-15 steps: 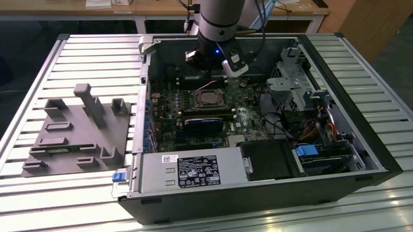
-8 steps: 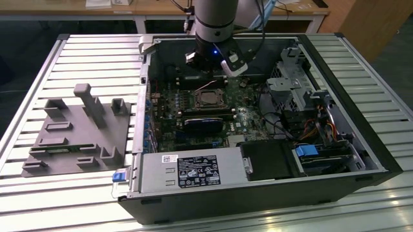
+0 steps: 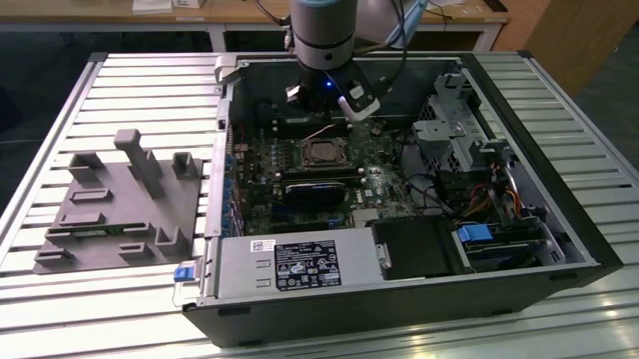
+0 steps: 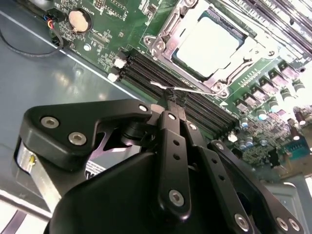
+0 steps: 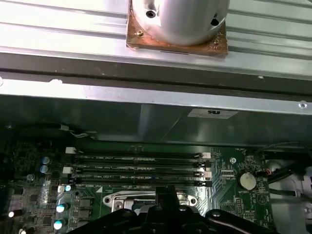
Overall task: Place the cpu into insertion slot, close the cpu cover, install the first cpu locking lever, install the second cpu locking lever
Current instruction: 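Install the first cpu locking lever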
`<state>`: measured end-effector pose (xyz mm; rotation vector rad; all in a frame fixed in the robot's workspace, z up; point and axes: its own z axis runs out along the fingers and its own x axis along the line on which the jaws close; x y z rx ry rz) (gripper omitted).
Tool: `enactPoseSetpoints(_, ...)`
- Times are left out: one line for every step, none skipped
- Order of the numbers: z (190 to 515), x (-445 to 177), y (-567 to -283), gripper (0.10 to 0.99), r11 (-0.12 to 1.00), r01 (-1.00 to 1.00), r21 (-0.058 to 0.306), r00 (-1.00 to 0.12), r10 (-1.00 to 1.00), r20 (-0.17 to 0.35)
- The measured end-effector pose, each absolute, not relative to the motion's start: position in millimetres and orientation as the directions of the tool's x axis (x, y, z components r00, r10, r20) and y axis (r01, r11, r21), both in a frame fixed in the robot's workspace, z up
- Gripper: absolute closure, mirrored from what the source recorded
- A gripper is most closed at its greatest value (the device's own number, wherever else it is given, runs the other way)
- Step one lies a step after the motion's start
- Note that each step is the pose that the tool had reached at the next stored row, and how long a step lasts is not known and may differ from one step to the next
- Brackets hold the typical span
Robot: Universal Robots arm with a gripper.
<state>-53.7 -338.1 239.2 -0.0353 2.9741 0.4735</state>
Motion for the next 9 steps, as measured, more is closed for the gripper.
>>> enactPoseSetpoints(238,-54,-338,0.98,0.951,-0.045,0.307,-0.991,-0.003,-0.136)
enactPoseSetpoints(237,-55,-338,0.98,0.951,-0.046,0.307,-0.99,-0.003,-0.141)
enactPoseSetpoints(236,-56,-338,0.98,0.951,-0.047,0.307,-0.989,-0.003,-0.145)
enactPoseSetpoints(235,-56,-338,0.98,0.951,-0.048,0.306,-0.989,-0.003,-0.148)
enactPoseSetpoints(233,-57,-338,0.98,0.951,-0.049,0.306,-0.989,-0.003,-0.151)
enactPoseSetpoints(232,-57,-338,0.98,0.951,-0.05,0.305,-0.988,-0.003,-0.153)
enactPoseSetpoints(230,-57,-338,0.98,0.952,-0.05,0.303,-0.988,-0.003,-0.154)
enactPoseSetpoints(229,-58,-338,0.98,0.953,-0.051,0.3,-0.988,-0.004,-0.155)
enactPoseSetpoints(228,-58,-338,0.98,0.954,-0.051,0.296,-0.988,-0.004,-0.155)
